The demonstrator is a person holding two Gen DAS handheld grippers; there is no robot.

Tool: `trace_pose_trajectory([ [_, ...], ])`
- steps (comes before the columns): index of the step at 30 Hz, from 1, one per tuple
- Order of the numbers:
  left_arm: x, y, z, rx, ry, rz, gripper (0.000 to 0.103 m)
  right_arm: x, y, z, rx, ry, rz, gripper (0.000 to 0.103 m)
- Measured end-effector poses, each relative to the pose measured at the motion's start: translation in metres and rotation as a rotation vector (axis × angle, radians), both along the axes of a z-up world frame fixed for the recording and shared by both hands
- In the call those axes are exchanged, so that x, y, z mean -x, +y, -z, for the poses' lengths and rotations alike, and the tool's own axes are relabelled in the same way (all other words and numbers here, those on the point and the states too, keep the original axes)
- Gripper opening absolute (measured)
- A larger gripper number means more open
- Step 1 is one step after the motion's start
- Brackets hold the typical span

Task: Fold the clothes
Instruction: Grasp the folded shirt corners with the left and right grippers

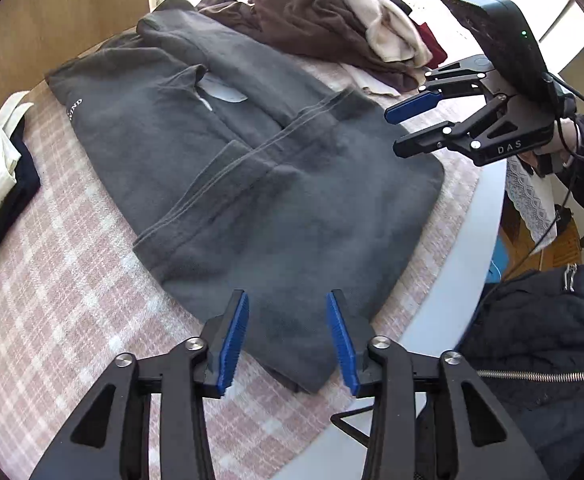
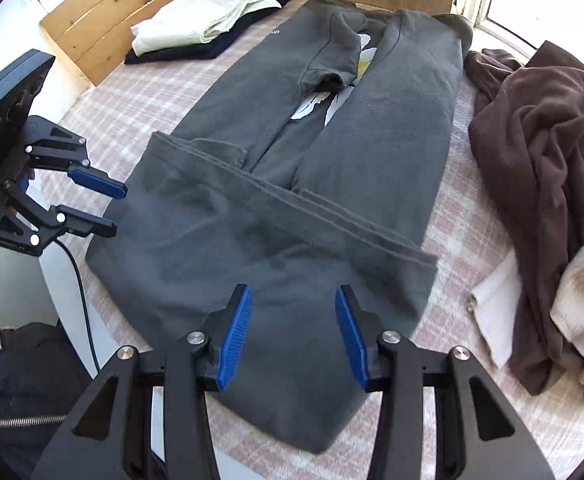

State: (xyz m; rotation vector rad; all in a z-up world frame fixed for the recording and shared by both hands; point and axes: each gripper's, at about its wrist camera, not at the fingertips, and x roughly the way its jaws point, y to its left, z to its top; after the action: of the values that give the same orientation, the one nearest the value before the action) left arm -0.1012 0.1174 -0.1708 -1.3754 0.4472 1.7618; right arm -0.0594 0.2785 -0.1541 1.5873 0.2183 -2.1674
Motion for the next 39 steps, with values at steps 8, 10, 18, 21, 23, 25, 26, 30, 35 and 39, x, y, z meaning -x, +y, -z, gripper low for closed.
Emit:
trace_pose_trajectory([
  [8,-0.031,0.013,0.013,0.05,0.021,0.117,0.047,-0.056,0.027,0.015,-0.035,-0.053,0.003,0.043],
  [10,-0.034,0.015,0.019,0.061,0.015,0.132,0.047,-0.058,0.024,0.019,-0.053,-0.055,-0.01,0.043],
  [18,-0.038,0.02,0.033,0.118,0.015,0.134,0.047,-0.07,0.004,0.027,-0.184,-0.006,-0.144,0.048],
  [21,-0.036,0.02,0.032,0.113,0.011,0.122,0.047,-0.076,-0.001,0.029,-0.229,0.02,-0.182,0.051],
  [23,-0.034,0.019,0.031,0.106,0.006,0.112,0.044,-0.079,-0.001,0.029,-0.235,0.036,-0.194,0.051],
  [25,-0.032,0.017,0.03,0.099,0.001,0.102,0.042,-0.08,0.001,0.027,-0.23,0.045,-0.197,0.051],
  [26,-0.031,0.016,0.03,0.095,-0.002,0.097,0.039,-0.08,0.003,0.026,-0.222,0.042,-0.19,0.051],
  [30,-0.026,0.014,0.028,0.081,-0.012,0.076,0.025,-0.078,0.013,0.02,-0.191,0.029,-0.161,0.038],
  [35,-0.021,0.01,0.019,0.038,-0.036,0.059,0.011,-0.074,0.024,0.008,-0.143,0.016,-0.126,0.014],
  [39,-0.014,0.006,0.007,0.002,-0.034,0.033,0.009,-0.073,0.027,-0.009,-0.135,0.028,-0.122,0.011],
])
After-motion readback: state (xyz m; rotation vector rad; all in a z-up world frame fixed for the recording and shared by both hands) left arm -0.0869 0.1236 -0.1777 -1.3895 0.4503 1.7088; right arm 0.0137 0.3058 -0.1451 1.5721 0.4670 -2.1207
